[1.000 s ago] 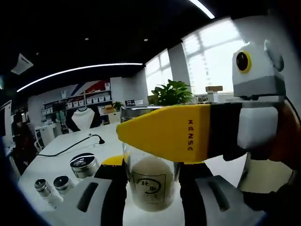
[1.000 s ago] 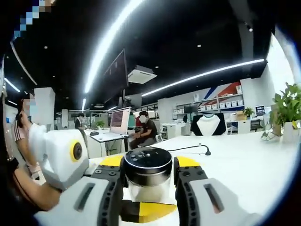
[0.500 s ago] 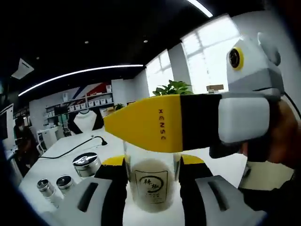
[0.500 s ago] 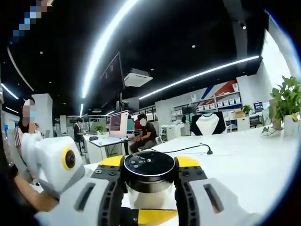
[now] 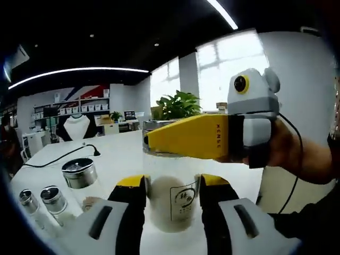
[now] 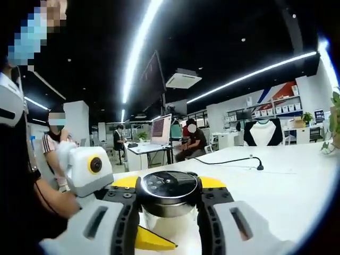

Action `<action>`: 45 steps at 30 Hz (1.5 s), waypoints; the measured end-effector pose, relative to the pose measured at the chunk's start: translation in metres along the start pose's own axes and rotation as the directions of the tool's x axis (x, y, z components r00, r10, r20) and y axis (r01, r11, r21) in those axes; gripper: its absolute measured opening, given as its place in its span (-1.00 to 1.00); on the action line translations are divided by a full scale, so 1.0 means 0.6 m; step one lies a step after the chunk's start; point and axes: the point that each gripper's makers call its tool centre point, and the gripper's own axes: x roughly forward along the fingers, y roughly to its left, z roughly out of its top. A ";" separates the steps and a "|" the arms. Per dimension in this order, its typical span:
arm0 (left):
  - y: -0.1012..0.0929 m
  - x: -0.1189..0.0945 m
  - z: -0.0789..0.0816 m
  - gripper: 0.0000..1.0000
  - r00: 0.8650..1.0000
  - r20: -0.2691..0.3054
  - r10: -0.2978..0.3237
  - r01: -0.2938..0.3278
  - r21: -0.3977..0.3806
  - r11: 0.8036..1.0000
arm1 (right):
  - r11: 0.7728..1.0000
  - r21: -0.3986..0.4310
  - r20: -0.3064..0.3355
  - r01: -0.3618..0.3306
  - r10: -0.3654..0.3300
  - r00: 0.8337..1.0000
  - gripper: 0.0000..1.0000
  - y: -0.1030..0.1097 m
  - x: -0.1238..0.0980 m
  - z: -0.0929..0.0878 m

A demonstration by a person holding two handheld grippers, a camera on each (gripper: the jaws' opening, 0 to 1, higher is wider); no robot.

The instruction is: Rotate the seasoning bottle until the label or dispensing opening points toward the visible target arrow and the bottle remains upright within the marked orientation range

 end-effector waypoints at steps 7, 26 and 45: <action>0.025 -0.024 -0.029 -0.21 0.999 -0.042 0.020 -0.020 -0.001 1.000 | 1.000 0.025 0.003 0.003 -0.003 1.000 -0.25 -0.027 0.010 -0.005; 0.171 -0.178 -0.068 -0.19 0.956 -0.061 0.286 -0.289 -0.053 0.956 | 0.998 -0.035 -0.046 -0.048 0.046 0.998 -0.24 -0.131 0.088 -0.072; 0.193 -0.199 -0.051 -0.10 0.943 -0.027 0.333 -0.334 -0.092 0.938 | 0.992 -0.040 -0.061 -0.117 0.114 0.992 -0.20 -0.109 0.092 -0.070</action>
